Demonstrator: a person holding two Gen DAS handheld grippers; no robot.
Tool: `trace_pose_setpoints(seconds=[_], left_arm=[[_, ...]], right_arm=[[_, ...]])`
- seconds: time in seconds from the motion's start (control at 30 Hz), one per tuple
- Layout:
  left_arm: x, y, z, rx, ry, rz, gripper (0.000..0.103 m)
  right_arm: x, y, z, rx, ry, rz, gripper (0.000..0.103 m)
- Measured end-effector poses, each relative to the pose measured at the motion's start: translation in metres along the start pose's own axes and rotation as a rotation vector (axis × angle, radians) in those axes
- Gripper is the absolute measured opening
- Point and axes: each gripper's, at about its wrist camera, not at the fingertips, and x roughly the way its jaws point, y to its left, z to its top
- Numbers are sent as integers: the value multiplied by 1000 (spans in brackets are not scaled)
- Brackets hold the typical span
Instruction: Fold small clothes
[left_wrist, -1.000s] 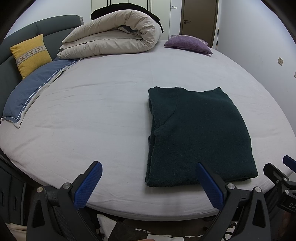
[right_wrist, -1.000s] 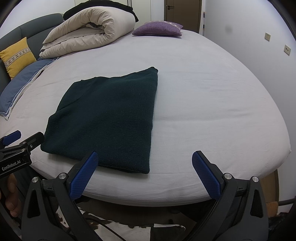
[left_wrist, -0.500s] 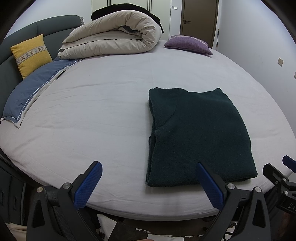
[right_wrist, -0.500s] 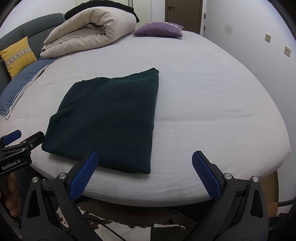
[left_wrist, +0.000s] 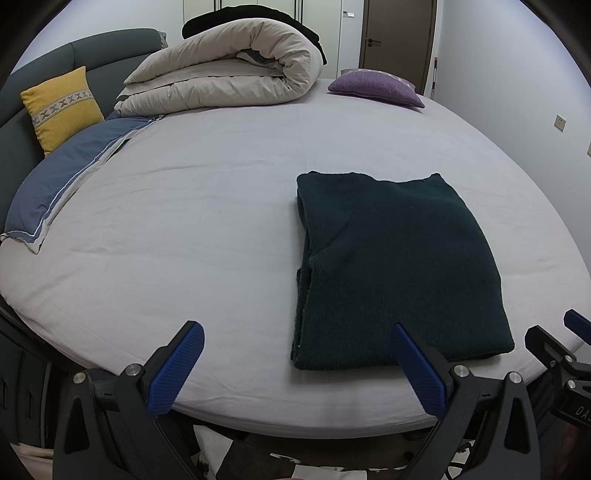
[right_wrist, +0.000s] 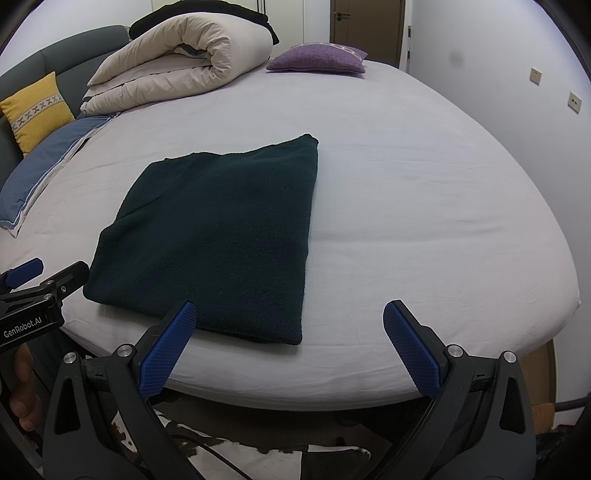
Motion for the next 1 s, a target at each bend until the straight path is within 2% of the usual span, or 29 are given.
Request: trace_pose_setpoints(seconds=[1.0], left_arm=[[3, 1, -3, 0, 16, -9, 103]], right_arm=[[1, 0, -2, 3, 5, 2, 103]])
